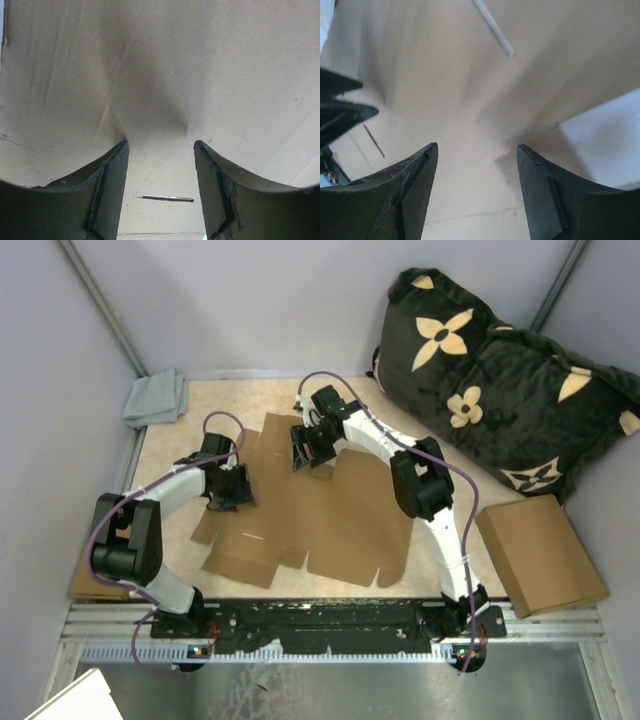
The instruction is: Fold the paper box
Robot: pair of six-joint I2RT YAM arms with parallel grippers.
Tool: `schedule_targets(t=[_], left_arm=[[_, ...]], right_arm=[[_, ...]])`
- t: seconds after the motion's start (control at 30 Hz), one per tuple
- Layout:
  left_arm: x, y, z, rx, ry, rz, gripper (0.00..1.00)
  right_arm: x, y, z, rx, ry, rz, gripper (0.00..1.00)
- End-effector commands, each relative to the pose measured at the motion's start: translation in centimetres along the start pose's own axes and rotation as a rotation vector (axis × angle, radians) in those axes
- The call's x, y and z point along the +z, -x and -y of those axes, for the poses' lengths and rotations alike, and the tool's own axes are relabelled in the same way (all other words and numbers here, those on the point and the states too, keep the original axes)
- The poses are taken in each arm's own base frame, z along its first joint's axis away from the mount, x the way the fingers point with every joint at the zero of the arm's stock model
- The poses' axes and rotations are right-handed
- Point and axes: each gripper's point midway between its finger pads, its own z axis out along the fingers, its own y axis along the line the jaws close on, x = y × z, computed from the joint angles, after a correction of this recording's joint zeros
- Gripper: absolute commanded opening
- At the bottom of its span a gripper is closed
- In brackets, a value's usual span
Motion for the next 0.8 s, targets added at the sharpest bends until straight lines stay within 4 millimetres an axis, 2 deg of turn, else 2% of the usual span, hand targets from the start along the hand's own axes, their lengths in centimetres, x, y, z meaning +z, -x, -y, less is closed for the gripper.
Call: schedule_targets(t=[0.0, 0.1, 0.27, 0.4, 0.5, 0.6, 0.67, 0.7, 0.77], left_arm=[[0.9, -2.2, 0.4, -0.042, -0.037, -0.076, 0.61], [1.1, -2.7, 0.6, -0.056, -0.053, -0.093, 0.6], [1.3, -3.3, 0.6, -0.073, -0.061, -0.11, 0.59], [1.5, -3.4, 0.7, -0.079, -0.064, -0.115, 0.59], [1.6, -3.3, 0.8, -0.086, -0.064, -0.124, 0.59], [1.7, -3.2, 0.9, -0.1, -0.062, -0.131, 0.58], [1.6, -3.1, 1.1, -0.111, -0.067, -0.134, 0.58], [1.6, -3.2, 1.2, -0.118, -0.069, -0.137, 0.58], [1.6, -3.1, 1.4, -0.129, -0.073, -0.141, 0.57]], right_arm=[[0.0, 3.4, 2.5, 0.051, -0.032, 0.063, 0.64], [-0.1, 4.6, 3.4, 0.047, -0.042, 0.074, 0.64], [-1.2, 5.8, 3.0, 0.014, -0.046, 0.1, 0.64], [-4.2, 8.1, 3.1, -0.018, -0.143, 0.204, 0.67], [-9.4, 11.2, 3.2, -0.044, -0.302, 0.361, 0.68], [-15.4, 13.2, 1.9, -0.063, -0.421, 0.509, 0.68], [-18.0, 12.8, 0.0, -0.08, -0.448, 0.544, 0.68], [-18.4, 12.0, -1.2, -0.092, -0.438, 0.534, 0.68], [-17.8, 9.0, -3.6, -0.132, -0.411, 0.466, 0.63]])
